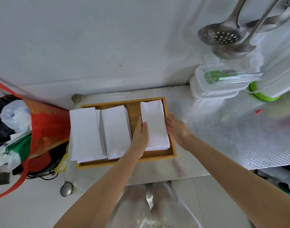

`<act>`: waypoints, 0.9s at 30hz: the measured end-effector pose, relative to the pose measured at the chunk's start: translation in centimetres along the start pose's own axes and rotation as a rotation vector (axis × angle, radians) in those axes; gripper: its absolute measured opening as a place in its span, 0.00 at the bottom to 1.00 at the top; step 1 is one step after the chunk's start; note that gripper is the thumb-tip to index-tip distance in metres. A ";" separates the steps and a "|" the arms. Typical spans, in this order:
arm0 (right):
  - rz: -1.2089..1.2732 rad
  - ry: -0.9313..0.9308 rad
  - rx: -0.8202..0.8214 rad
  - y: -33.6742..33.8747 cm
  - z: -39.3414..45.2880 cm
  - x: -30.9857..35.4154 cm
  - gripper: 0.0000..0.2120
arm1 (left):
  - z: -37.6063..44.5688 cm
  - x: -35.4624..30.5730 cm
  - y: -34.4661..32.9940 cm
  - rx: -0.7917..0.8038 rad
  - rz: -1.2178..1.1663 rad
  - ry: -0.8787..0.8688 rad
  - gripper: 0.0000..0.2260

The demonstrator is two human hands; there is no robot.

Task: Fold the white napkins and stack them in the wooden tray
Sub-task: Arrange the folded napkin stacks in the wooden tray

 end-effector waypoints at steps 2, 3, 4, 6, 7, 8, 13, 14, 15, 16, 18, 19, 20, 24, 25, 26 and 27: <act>0.029 0.059 -0.153 2.9 0.4 0.8 0.20 | -0.2 0.1 -0.5 0.002 -0.023 -0.013 0.22; 0.030 0.061 -0.185 3.7 0.7 0.8 0.21 | -0.3 0.1 -0.8 -0.005 -0.026 -0.019 0.22; 0.026 0.044 -0.171 3.8 0.8 0.6 0.25 | -0.3 0.2 -0.9 -0.013 -0.023 -0.026 0.22; 0.054 -0.027 -0.066 2.8 0.8 -0.2 0.31 | -0.2 0.4 -1.0 -0.030 -0.015 -0.036 0.22; 0.073 -0.050 -0.020 2.1 0.7 -0.6 0.32 | -0.1 0.4 -1.0 -0.035 -0.010 -0.034 0.22; 0.076 -0.055 0.016 1.5 0.5 -0.7 0.32 | 0.0 0.5 -0.9 -0.039 -0.002 -0.031 0.22; 0.068 -0.045 0.020 0.7 0.3 -0.8 0.23 | 0.0 0.3 -0.9 -0.030 0.040 -0.037 0.21; 0.066 -0.051 0.016 0.7 0.2 -0.9 0.22 | 0.0 0.2 -1.0 -0.028 0.050 -0.042 0.21; 0.062 -0.055 0.017 0.8 0.2 -0.9 0.22 | 0.0 0.1 -1.0 -0.027 0.056 -0.046 0.21; 0.057 -0.055 0.024 0.7 0.0 -0.8 0.21 | 0.1 0.0 -1.0 -0.029 0.057 -0.046 0.21; 0.047 -0.053 0.037 0.6 0.0 -0.7 0.22 | 0.1 -0.1 -1.0 -0.032 0.065 -0.034 0.22; 0.044 -0.056 0.029 0.8 0.1 -0.8 0.24 | 0.0 -0.3 -1.0 -0.030 0.069 -0.030 0.22; 0.044 -0.066 0.006 1.2 0.3 -0.9 0.27 | 0.0 -0.3 -0.9 -0.027 0.063 -0.022 0.22; 0.057 -0.026 -0.173 3.6 1.0 0.2 0.29 | 0.5 -1.6 1.0 -0.107 0.053 0.028 0.27; 0.082 0.003 -0.197 4.0 1.2 0.9 0.29 | 0.9 -2.1 2.0 -0.157 0.012 0.050 0.28; 0.099 0.028 -0.199 4.2 1.3 1.5 0.29 | 1.3 -2.6 3.0 -0.187 -0.068 0.075 0.29; 0.106 0.043 -0.184 4.1 1.4 2.0 0.29 | 1.9 -2.9 3.7 -0.192 -0.155 0.093 0.29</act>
Point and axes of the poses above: each hand's wrist, its own z-axis towards the middle knuckle, its own y-axis out of the back of the hand, x = y × z, the point moved 8 cm from there along z, towards the middle knuckle, and after that the axes turned 12 degrees about -z, right-handed, at the moved point
